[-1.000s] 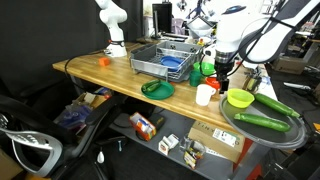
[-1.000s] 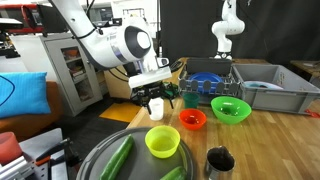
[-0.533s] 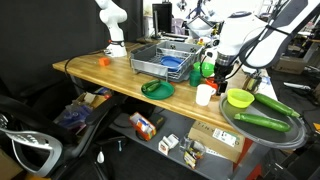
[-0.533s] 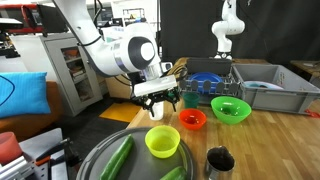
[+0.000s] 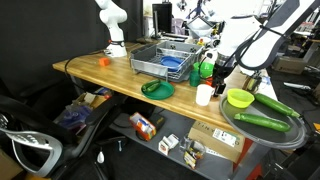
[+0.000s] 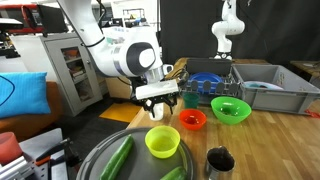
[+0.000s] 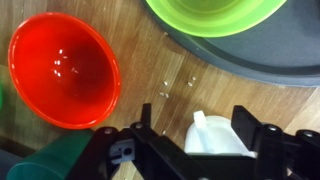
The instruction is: Move the white mug backwards
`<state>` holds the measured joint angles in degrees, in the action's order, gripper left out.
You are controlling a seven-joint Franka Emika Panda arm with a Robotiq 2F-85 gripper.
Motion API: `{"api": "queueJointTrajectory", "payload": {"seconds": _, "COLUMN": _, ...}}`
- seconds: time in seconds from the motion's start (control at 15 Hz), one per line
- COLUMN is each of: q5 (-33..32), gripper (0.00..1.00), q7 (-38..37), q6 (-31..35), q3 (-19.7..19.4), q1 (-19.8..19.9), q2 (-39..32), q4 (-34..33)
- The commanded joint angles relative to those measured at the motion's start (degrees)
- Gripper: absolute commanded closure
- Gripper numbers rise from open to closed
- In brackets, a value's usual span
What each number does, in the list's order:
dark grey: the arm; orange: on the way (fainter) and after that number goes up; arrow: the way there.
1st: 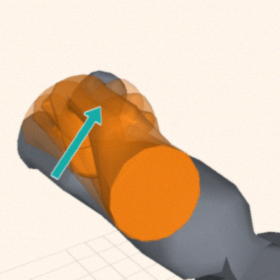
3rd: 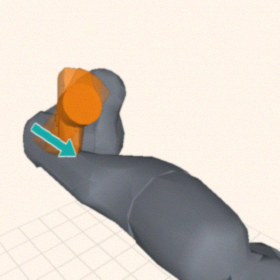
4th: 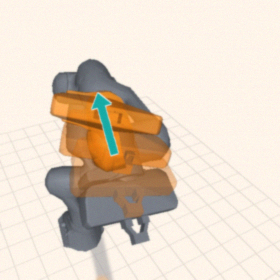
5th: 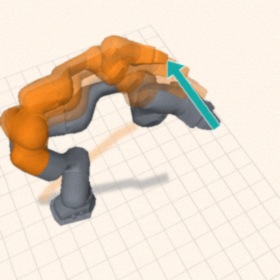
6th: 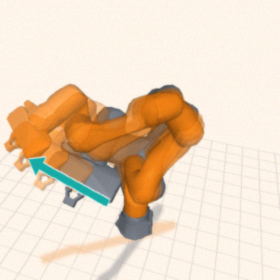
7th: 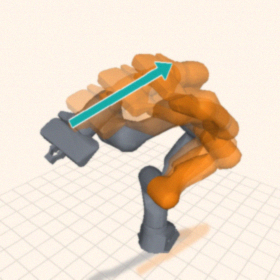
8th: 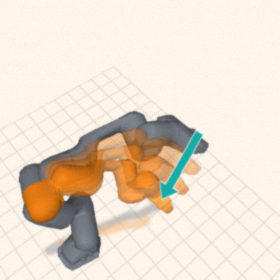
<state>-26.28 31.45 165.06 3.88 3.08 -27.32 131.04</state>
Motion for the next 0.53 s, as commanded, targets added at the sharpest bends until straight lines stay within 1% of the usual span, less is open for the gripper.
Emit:
{"api": "queueJointTrajectory", "payload": {"seconds": 0.0, "q5": 2.7, "gripper": 0.49, "q7": 4.4, "q6": 1.3, "q3": 2.7, "q1": 3.0, "q2": -0.6, "q4": 0.1}}
{"api": "queueJointTrajectory", "payload": {"seconds": 0.47, "q5": 7.2, "gripper": 0.98, "q7": 9.2, "q6": 0.9, "q3": 5.4, "q1": 5.7, "q2": -0.7, "q4": 0.0}}
